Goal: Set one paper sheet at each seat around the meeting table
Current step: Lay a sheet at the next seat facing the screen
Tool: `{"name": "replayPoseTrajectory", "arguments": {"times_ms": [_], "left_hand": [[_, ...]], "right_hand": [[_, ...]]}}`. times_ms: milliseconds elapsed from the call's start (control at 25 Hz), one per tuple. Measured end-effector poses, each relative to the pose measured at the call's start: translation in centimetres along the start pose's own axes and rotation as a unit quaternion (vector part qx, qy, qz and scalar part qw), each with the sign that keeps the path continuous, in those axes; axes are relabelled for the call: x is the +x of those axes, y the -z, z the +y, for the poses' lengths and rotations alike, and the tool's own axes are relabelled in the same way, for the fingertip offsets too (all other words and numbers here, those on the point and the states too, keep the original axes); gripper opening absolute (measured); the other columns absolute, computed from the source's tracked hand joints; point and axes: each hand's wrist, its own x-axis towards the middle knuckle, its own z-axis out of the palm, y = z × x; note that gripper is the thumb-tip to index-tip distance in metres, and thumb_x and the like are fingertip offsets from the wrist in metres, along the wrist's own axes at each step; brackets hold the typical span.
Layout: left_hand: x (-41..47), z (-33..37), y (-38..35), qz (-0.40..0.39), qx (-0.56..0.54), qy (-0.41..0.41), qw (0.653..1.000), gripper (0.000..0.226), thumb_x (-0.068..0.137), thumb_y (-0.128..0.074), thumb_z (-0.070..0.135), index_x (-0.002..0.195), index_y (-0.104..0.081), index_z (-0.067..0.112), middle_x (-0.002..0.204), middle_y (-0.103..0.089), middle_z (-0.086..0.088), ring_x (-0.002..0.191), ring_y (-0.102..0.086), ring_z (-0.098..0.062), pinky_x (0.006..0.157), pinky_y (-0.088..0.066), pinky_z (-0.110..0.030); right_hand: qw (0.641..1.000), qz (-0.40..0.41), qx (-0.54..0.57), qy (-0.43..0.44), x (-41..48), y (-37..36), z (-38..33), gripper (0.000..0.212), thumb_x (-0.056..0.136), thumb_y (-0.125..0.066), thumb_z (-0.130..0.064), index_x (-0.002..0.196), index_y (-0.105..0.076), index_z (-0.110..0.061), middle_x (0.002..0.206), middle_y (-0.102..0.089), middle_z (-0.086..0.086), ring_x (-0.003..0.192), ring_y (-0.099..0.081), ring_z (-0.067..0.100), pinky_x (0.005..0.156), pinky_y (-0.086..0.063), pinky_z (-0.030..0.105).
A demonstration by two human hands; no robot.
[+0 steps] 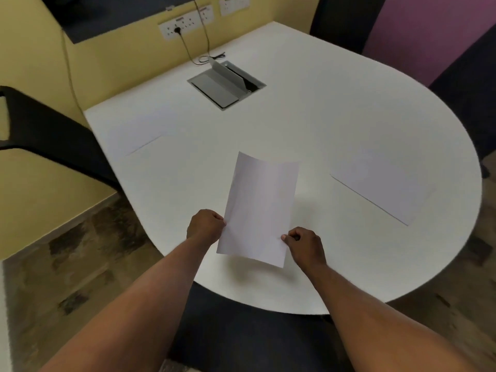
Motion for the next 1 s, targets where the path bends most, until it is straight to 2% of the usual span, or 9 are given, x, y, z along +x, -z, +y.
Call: {"name": "replayPoseTrajectory", "arguments": {"times_ms": [200,320,480,680,840,1000], "left_hand": [[5.3,-2.2,-2.9,-0.07,0.028,-0.008,0.997,0.011,0.084,-0.065,0.017,0.078,-0.074,0.017,0.089,-0.073,-0.001,0.088,-0.066,-0.026,0.08,-0.054,-0.034],[7.4,-3.8,-4.4,-0.093,0.046,-0.011,0.994,0.011,0.083,-0.065,0.018,0.079,-0.075,0.017,0.092,-0.074,0.0,0.088,-0.065,-0.025,0.079,-0.052,-0.033],[9.5,-5.6,-5.6,-0.128,0.058,-0.003,0.99,0.013,0.081,-0.064,0.018,0.07,-0.069,0.022,0.089,-0.073,0.0,0.09,-0.067,-0.027,0.077,-0.051,-0.032],[10.8,-6.9,-6.2,-0.137,0.065,-0.006,0.988,0.01,0.078,-0.062,0.015,0.071,-0.068,0.017,0.086,-0.073,-0.003,0.088,-0.068,-0.028,0.074,-0.052,-0.032],[11.3,-7.8,-6.3,-0.135,0.074,-0.012,0.988,0.01,0.078,-0.059,0.017,0.083,-0.066,0.022,0.093,-0.071,-0.001,0.091,-0.067,-0.026,0.084,-0.055,-0.036],[12.0,-8.6,-6.6,-0.116,0.104,-0.032,0.987,0.01,0.081,-0.06,0.022,0.09,-0.064,0.024,0.094,-0.069,0.002,0.093,-0.065,-0.025,0.092,-0.051,-0.039]], "right_hand": [[0.992,0.017,-0.06,-0.106,1.5,-4.2,1.7,0.024,0.088,-0.072,-0.032,0.071,-0.063,-0.018,0.07,-0.064,-0.006,0.07,-0.061,0.018,0.062,-0.042,0.027],[0.985,0.02,-0.08,-0.152,2.0,-6.2,2.4,0.026,0.087,-0.072,-0.032,0.068,-0.06,-0.018,0.072,-0.064,-0.005,0.074,-0.063,0.022,0.064,-0.043,0.028],[0.975,0.022,-0.111,-0.191,2.9,-8.6,3.3,0.023,0.087,-0.071,-0.033,0.07,-0.06,-0.023,0.079,-0.066,-0.005,0.079,-0.063,0.022,0.069,-0.045,0.028],[0.966,0.044,-0.124,-0.222,3.0,-10.4,3.7,0.015,0.086,-0.069,-0.034,0.088,-0.064,-0.02,0.087,-0.065,-0.004,0.086,-0.064,0.024,0.072,-0.047,0.03],[0.963,0.078,-0.108,-0.233,3.0,-11.2,3.5,0.017,0.085,-0.071,-0.035,0.088,-0.06,-0.021,0.09,-0.065,-0.004,0.086,-0.063,0.025,0.073,-0.046,0.031],[0.962,0.094,-0.1,-0.236,3.0,-11.6,3.6,0.02,0.086,-0.071,-0.035,0.087,-0.059,-0.019,0.089,-0.065,-0.003,0.083,-0.062,0.023,0.071,-0.047,0.031]]}}
